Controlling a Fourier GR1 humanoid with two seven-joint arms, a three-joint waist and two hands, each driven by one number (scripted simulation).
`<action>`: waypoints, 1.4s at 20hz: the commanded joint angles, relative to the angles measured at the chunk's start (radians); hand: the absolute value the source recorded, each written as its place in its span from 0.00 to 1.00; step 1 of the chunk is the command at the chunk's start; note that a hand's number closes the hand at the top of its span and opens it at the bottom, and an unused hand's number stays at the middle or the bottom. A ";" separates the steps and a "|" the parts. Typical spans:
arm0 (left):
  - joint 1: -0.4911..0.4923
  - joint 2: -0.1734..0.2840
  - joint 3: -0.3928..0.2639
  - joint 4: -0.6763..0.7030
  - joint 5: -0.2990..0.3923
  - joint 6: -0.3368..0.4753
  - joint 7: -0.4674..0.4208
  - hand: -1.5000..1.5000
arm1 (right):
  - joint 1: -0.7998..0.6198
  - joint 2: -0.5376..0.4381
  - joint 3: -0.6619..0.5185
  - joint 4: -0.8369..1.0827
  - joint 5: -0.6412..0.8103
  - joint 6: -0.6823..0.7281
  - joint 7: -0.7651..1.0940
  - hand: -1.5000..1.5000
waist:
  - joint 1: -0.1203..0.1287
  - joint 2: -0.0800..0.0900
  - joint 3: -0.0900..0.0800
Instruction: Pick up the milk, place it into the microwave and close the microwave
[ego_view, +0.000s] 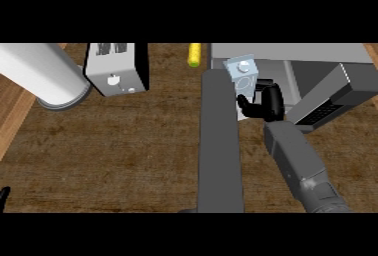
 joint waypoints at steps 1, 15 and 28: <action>-0.010 -0.016 -0.025 0.007 -0.021 -0.003 0.002 0.00 | -0.083 0.008 -0.033 0.104 0.012 -0.086 -0.072 1.00 | 0.025 0.011 0.000; -0.047 0.060 0.052 0.036 0.048 -0.055 0.020 0.00 | -0.257 -0.040 0.062 0.245 0.196 -0.489 -0.022 1.00 | 0.053 0.019 -0.001; -0.104 0.026 0.010 0.066 -0.012 -0.026 0.013 0.00 | -0.229 -0.124 -0.010 0.278 0.156 -0.537 -0.006 1.00 | 0.073 0.040 0.003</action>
